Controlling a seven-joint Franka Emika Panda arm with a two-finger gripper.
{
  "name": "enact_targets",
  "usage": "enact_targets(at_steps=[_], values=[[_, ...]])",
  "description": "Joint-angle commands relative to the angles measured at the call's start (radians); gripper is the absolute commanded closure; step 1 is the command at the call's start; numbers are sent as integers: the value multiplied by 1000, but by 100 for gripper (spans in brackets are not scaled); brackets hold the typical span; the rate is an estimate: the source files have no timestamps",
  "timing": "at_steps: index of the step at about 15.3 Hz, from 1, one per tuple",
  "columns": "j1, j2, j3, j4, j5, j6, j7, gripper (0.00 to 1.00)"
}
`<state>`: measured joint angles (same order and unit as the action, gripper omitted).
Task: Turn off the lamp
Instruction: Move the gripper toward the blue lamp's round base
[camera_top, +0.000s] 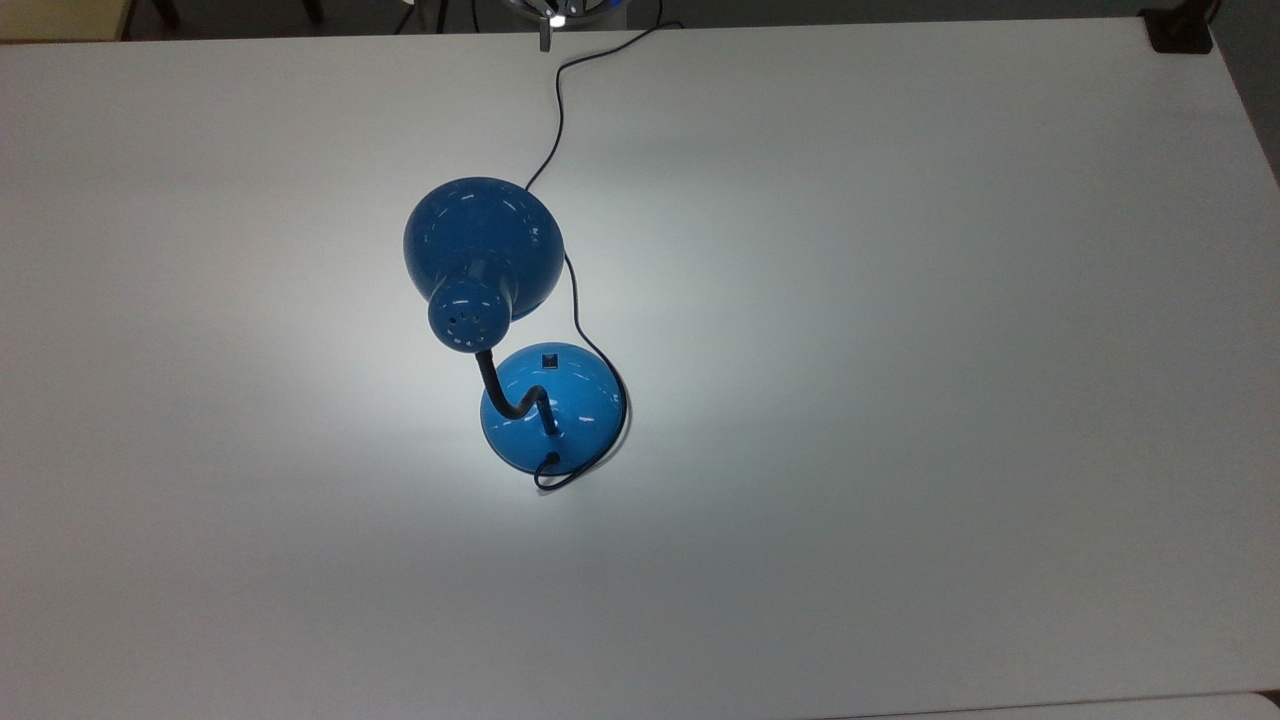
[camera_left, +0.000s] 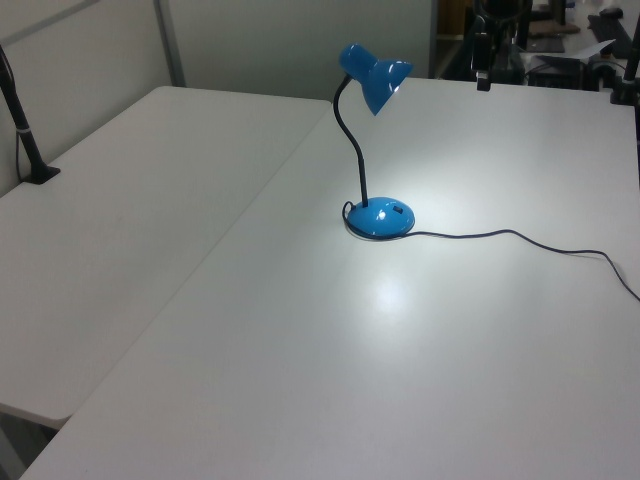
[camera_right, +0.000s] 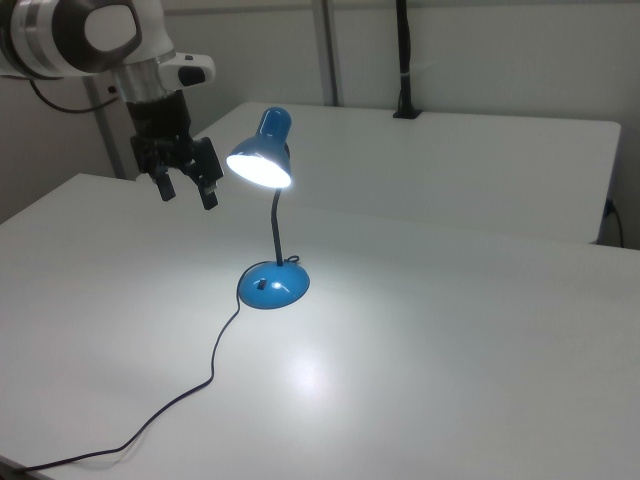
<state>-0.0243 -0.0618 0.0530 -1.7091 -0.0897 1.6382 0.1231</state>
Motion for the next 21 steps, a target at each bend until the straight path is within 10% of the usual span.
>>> enact_targets(at_steps=[1,8,14,21], values=[[-12,5,-4,22,13,-34,-55,72],[-12,5,-4,22,15,-31,-56,74],[-8,31,-1,0,16,-9,-114,100],[-9,40,-1,-232,18,289,-102,100]])
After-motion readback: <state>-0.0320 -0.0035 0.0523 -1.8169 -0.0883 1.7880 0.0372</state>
